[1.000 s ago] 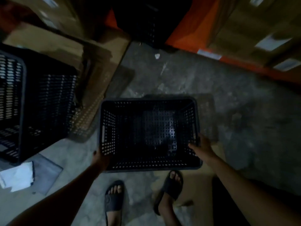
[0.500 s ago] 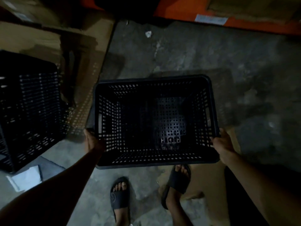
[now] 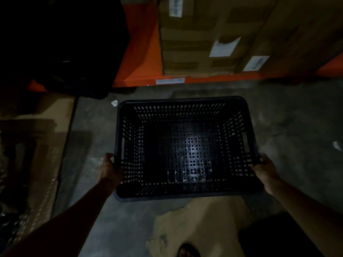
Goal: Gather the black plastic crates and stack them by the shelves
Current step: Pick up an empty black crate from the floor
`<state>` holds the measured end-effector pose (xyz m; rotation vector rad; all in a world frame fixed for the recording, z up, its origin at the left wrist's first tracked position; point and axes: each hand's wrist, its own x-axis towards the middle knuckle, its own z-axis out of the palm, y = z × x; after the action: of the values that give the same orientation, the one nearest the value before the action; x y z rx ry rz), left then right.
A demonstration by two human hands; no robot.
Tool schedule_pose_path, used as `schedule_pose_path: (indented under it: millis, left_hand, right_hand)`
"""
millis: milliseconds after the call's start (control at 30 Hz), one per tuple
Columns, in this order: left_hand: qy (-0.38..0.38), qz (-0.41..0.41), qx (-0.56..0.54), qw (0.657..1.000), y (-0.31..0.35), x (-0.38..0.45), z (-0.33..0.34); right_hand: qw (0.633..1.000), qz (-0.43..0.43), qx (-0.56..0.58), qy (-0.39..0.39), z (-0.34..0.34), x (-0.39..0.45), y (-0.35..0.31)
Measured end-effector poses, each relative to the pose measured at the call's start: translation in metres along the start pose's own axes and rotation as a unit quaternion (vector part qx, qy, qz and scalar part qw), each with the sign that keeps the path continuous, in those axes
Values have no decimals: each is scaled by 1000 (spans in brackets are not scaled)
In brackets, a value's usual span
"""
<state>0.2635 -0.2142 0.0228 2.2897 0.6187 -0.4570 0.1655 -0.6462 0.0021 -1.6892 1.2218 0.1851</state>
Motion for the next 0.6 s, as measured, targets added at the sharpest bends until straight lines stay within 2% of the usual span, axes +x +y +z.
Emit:
schedule_pose_path:
  millis: [233, 367, 600]
  left_hand:
    - [-25, -8, 50, 998, 3, 17, 38]
    - [6, -18, 72, 997, -2, 16, 46]
    - [20, -11, 90, 996, 5, 25, 41]
  right_hand:
    - [994, -22, -105, 17, 0, 66, 6]
    - [984, -49, -165, 40, 6, 65, 6]
    - [987, -49, -150, 9, 10, 63, -4]
